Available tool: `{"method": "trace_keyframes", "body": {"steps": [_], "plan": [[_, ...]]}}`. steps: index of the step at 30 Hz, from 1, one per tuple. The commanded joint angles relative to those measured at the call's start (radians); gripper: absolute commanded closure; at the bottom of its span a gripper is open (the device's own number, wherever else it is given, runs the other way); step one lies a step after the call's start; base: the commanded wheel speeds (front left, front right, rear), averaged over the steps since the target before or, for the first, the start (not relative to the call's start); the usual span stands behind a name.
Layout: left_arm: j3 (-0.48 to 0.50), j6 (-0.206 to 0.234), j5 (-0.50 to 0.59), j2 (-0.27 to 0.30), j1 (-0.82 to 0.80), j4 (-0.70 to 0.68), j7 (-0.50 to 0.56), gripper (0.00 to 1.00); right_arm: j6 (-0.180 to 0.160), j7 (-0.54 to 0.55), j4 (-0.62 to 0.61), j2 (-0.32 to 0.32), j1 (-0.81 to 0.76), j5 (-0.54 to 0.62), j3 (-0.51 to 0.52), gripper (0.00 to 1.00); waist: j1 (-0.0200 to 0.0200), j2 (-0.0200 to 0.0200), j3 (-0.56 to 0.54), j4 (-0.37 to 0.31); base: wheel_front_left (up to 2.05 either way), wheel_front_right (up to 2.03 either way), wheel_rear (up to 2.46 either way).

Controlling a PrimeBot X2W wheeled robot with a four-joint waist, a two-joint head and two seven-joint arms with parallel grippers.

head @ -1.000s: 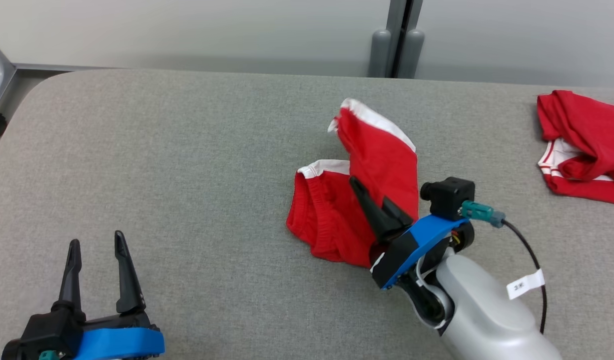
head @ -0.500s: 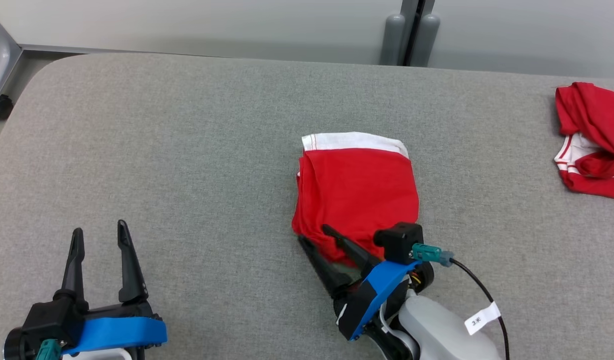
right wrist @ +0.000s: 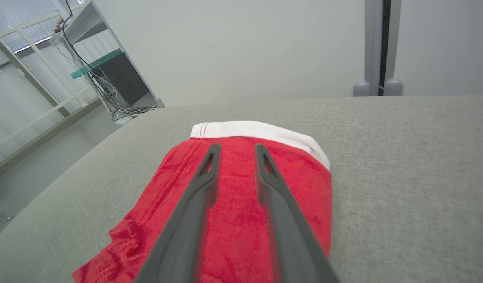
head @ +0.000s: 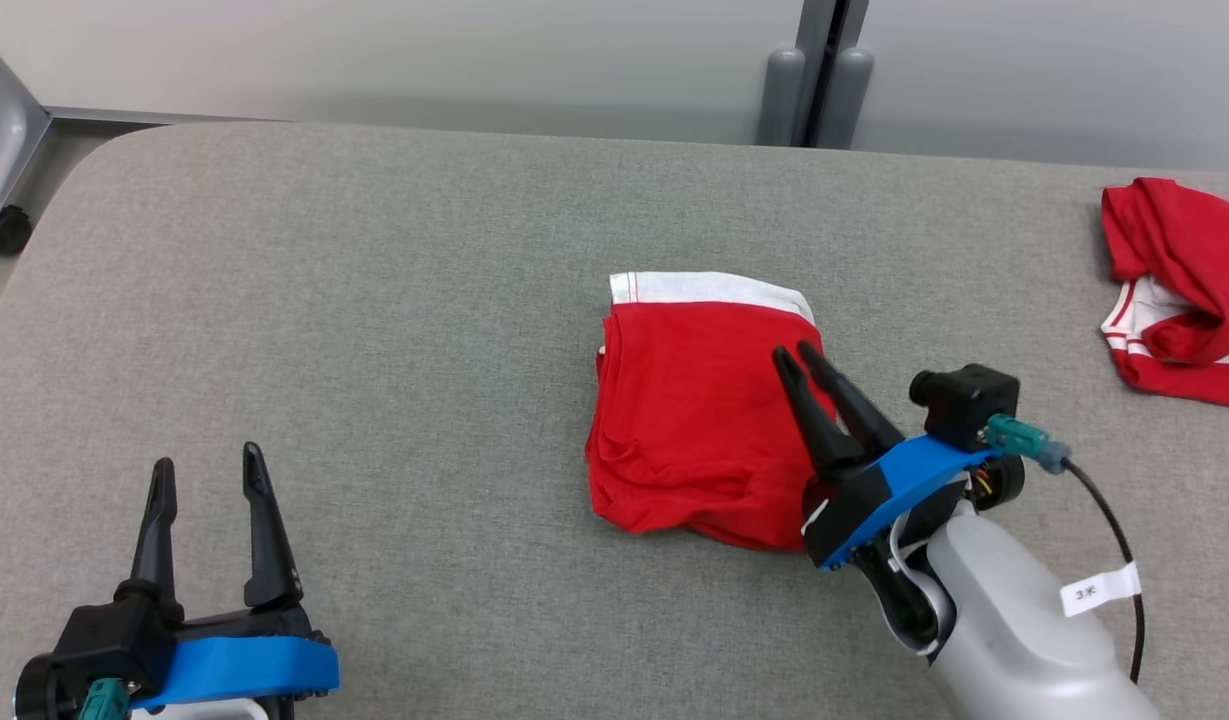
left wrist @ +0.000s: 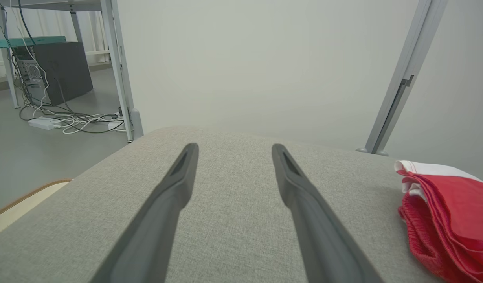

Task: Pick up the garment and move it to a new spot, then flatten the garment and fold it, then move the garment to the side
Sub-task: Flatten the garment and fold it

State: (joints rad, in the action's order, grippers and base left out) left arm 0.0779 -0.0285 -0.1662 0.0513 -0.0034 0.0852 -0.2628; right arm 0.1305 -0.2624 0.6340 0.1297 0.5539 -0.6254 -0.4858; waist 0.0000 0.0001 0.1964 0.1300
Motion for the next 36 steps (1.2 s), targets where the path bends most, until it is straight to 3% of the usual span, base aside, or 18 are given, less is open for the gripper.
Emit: {"method": "trace_keyframes", "body": {"steps": [1,7,10,15,18,22,27,28,29,30,31,36], "plan": [[-0.008,-0.006,0.005,-0.001,-0.002,0.002,-0.003,0.00,0.001,-0.003,0.043,-0.011,0.004,0.052,0.009,1.00,0.0000,-0.0001,0.001,0.007,0.00,0.00,0.00],[-0.007,-0.015,0.009,-0.002,-0.016,0.014,-0.003,0.00,0.000,-0.003,0.147,-0.057,-0.002,0.095,-0.031,1.00,0.0000,-0.0001,0.001,0.017,0.00,0.00,0.00],[-0.012,-0.015,0.009,-0.002,-0.019,0.019,-0.003,0.00,0.000,-0.003,0.180,-0.076,-0.014,0.086,-0.099,1.00,0.0000,-0.0001,0.000,0.023,0.00,0.00,0.00],[-0.010,-0.016,0.009,-0.002,-0.018,0.021,-0.003,0.00,0.000,-0.003,0.096,-0.077,-0.055,0.004,-0.303,1.00,0.0000,-0.0001,-0.002,0.027,0.00,0.00,0.00],[-0.006,-0.015,0.011,-0.002,-0.015,0.022,-0.003,0.00,0.000,-0.003,0.048,-0.074,-0.060,-0.029,-0.372,1.00,0.0000,-0.0001,-0.005,0.017,0.00,0.00,0.00],[0.001,-0.016,0.018,-0.001,-0.014,0.021,-0.003,0.00,0.000,-0.003,-0.006,-0.076,-0.044,-0.013,-0.340,1.00,0.0000,-0.0001,-0.010,-0.007,0.00,0.00,0.00],[0.025,-0.016,0.030,-0.001,-0.005,0.025,-0.003,0.00,0.000,-0.003,-0.087,-0.076,-0.084,0.067,-0.182,1.00,0.0000,-0.0001,-0.028,-0.043,0.00,0.00,0.00],[0.028,-0.018,0.034,-0.001,-0.004,0.026,-0.003,0.00,0.000,-0.003,-0.108,-0.070,-0.095,0.089,-0.139,0.95,0.0000,-0.0001,-0.031,-0.050,0.00,0.00,0.00],[0.032,-0.018,0.039,-0.001,-0.001,0.026,-0.003,0.00,0.000,-0.003,-0.131,-0.062,-0.105,0.115,-0.100,0.67,0.0000,-0.0001,-0.034,-0.059,0.00,0.00,0.00],[0.031,-0.019,0.042,-0.002,0.001,0.027,-0.003,0.00,0.000,-0.003,-0.149,-0.055,-0.121,0.137,-0.059,0.14,0.0000,-0.0001,-0.037,-0.065,0.00,0.00,0.00],[0.035,-0.021,0.048,-0.002,0.004,0.031,-0.003,0.00,0.000,-0.003,-0.169,-0.054,-0.138,0.148,-0.016,0.00,0.0000,-0.0001,-0.040,-0.074,0.00,0.00,0.00],[0.058,-0.029,0.065,-0.001,0.018,0.042,-0.003,0.00,0.001,-0.003,-0.251,-0.032,-0.219,0.229,0.162,0.00,0.0000,-0.0001,-0.053,-0.105,0.00,0.00,0.00]]}}
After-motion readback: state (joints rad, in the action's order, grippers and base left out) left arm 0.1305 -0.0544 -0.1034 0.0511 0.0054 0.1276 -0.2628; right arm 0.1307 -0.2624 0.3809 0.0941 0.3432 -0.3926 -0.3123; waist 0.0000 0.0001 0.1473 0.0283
